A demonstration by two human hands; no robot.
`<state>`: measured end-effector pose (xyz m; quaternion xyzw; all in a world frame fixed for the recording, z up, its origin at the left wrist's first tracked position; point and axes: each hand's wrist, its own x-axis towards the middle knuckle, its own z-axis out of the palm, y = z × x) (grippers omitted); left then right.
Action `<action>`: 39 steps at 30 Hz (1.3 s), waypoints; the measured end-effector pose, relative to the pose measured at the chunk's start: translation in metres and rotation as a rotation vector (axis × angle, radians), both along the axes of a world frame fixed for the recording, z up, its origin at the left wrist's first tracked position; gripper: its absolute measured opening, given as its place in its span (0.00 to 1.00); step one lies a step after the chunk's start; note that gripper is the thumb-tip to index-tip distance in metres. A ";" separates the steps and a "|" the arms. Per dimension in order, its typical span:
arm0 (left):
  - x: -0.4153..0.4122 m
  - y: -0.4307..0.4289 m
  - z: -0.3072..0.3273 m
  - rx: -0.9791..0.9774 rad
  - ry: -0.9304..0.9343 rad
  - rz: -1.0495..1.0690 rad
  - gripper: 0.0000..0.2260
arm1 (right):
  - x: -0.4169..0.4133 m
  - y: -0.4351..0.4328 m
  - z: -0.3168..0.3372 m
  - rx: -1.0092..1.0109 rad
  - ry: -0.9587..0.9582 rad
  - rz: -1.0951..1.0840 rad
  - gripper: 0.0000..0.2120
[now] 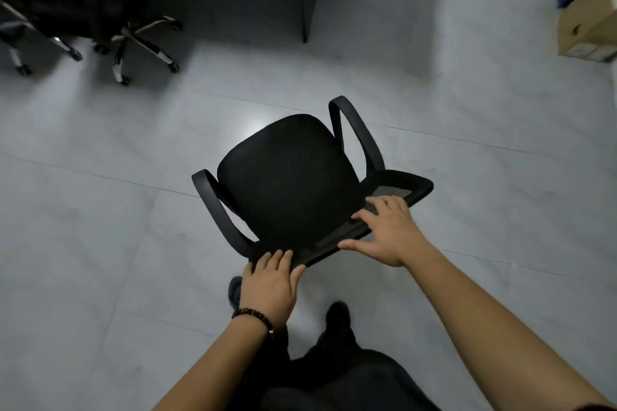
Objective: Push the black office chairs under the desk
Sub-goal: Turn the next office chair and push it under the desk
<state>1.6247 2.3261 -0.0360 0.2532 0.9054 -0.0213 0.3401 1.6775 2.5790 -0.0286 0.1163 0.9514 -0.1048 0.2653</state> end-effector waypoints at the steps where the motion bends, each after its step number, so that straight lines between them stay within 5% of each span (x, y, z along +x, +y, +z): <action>1: -0.008 0.000 -0.001 0.000 0.026 0.073 0.27 | -0.017 -0.001 -0.002 0.004 0.012 0.014 0.46; 13: -0.226 -0.076 -0.014 0.070 0.199 0.062 0.40 | -0.254 -0.068 -0.019 0.054 0.125 0.112 0.46; 21: -0.437 -0.148 -0.016 -0.007 0.308 0.034 0.33 | -0.412 -0.143 -0.022 0.020 0.187 -0.005 0.40; 26: -0.524 -0.131 -0.020 -0.005 0.301 0.099 0.25 | -0.487 -0.131 -0.020 -0.013 0.153 -0.063 0.36; 39: -0.725 -0.042 -0.023 0.059 0.273 -0.005 0.28 | -0.652 -0.058 -0.022 -0.032 0.105 -0.189 0.33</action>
